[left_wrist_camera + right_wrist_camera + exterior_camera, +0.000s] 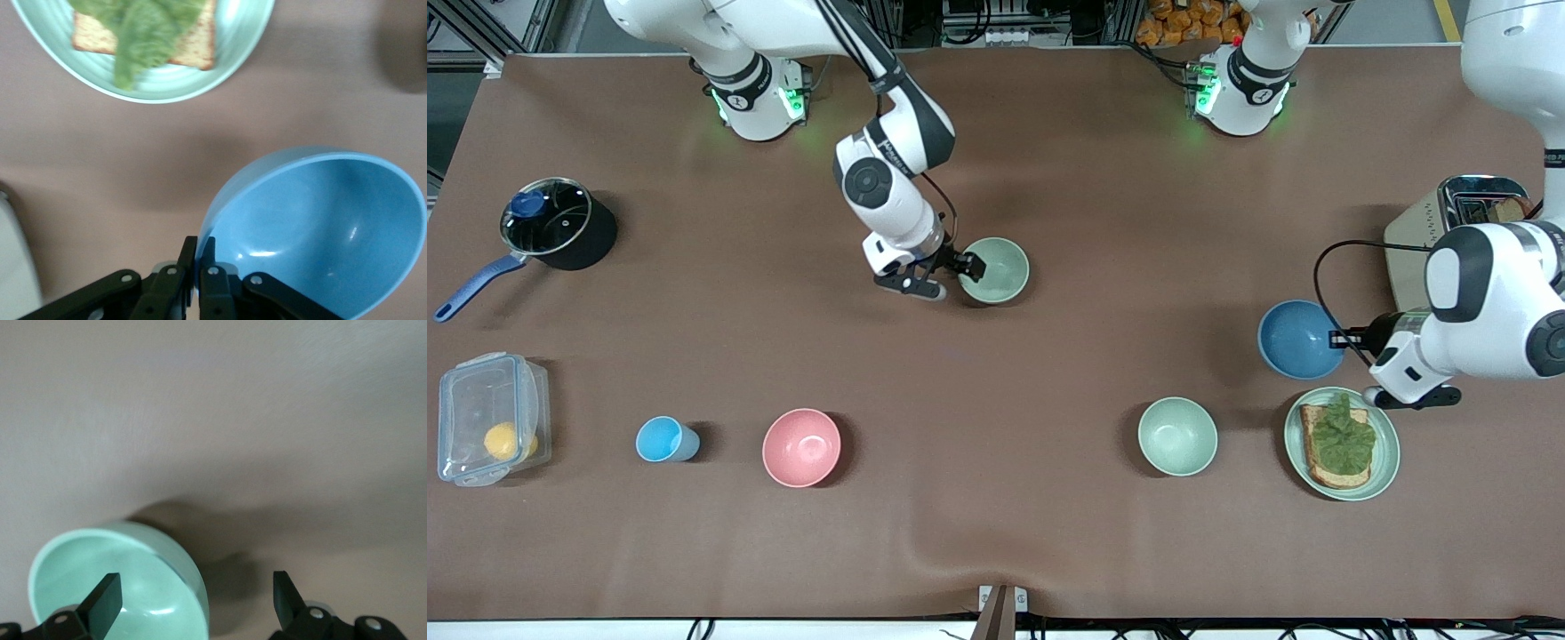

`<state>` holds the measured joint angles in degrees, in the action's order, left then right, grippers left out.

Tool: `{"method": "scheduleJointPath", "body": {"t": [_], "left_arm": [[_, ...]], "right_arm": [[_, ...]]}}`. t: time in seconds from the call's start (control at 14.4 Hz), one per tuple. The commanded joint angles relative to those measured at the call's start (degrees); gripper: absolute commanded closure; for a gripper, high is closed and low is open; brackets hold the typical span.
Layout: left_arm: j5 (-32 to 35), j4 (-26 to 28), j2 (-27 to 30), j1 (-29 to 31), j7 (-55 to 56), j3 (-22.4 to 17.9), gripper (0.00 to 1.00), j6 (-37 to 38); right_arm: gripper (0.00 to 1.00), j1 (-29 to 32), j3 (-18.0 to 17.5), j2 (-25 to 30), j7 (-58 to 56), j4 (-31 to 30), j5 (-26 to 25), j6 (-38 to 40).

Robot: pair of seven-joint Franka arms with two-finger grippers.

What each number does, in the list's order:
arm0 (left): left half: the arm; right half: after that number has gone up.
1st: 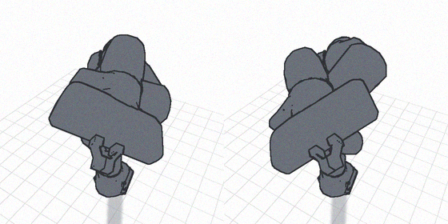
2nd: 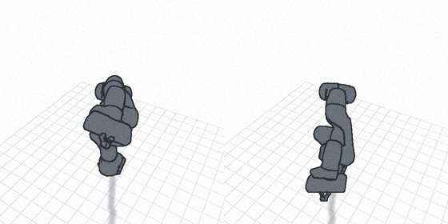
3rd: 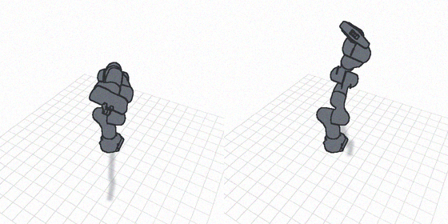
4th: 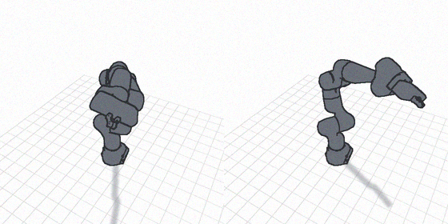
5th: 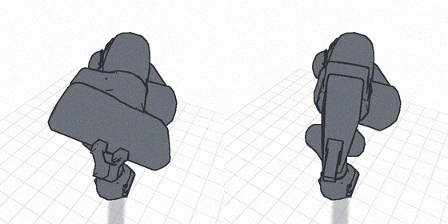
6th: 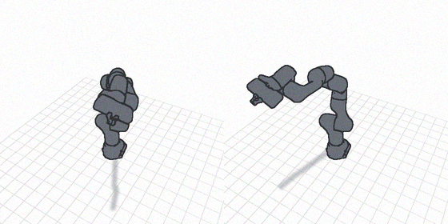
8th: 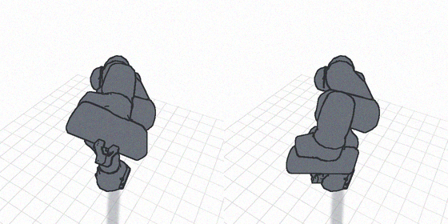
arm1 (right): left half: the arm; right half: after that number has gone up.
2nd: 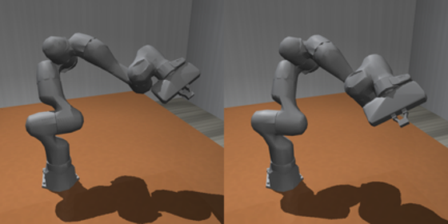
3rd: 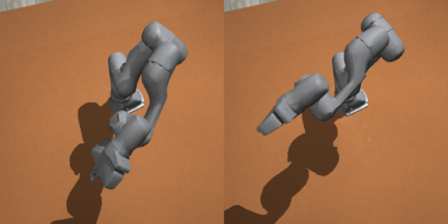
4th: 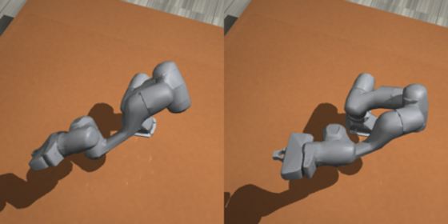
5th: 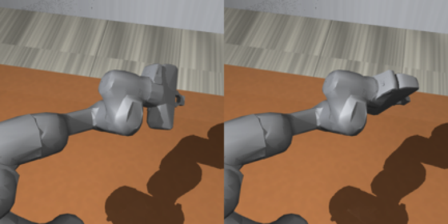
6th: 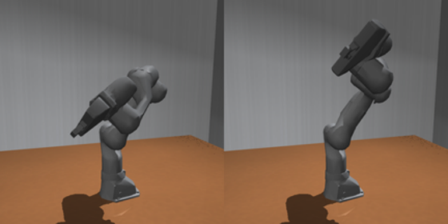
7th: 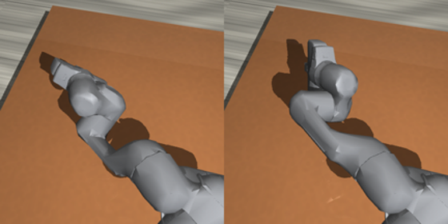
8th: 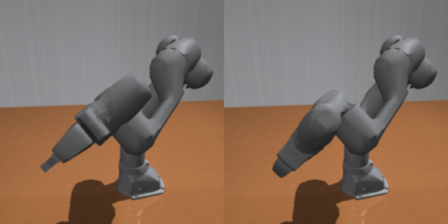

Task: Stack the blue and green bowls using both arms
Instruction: 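Release the green bowl and draw back the right gripper while the left lifts, then carry the blue bowl with the left gripper over the green bowl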

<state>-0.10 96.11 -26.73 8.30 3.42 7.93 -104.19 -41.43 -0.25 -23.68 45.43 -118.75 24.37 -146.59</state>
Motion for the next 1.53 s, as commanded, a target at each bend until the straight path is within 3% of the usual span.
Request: {"method": "scheduleJointPath", "body": {"t": [0.0,0.35,0.49,0.63,0.9,1.11,1.25,1.46], "left_arm": [[-1.0,-0.8,1.0,-0.4,7.6,3.4,1.00,2.7],[-1.0,-0.3,1.4,-0.3,23.7,11.7,1.00,4.5],[-1.1,-0.1,1.7,0.0,29.5,15.3,1.00,4.5],[-1.8,0.8,2.4,0.1,34.3,18.5,1.00,4.2],[-4.0,6.3,5.1,0.1,39.3,23.5,1.00,-2.2],[-4.2,13.3,7.5,0.2,40.3,27.9,1.00,-9.5],[-4.2,14.9,7.2,0.1,40.3,30.1,1.00,-11.9],[-4.3,16.6,6.1,0.0,40.3,33.3,1.00,-14.7]], "right_arm": [[0.00,4.7,-0.4,0.8,8.9,5.7,0.9,9.4],[0.00,10.8,-0.4,0.0,20.4,7.8,2.2,15.7],[0.00,12.3,-0.4,-0.1,20.3,7.0,8.9,16.2],[0.00,12.4,-0.4,-1.7,20.3,7.0,11.7,16.2],[0.00,12.3,-0.4,-4.2,19.7,7.0,22.4,14.3],[0.00,11.8,-0.5,-6.6,19.7,7.0,24.6,10.9],[0.00,10.8,-0.5,-7.6,19.2,7.0,27.6,9.5],[0.00,9.8,-0.6,-8.3,19.1,6.8,28.4,8.1]]}}
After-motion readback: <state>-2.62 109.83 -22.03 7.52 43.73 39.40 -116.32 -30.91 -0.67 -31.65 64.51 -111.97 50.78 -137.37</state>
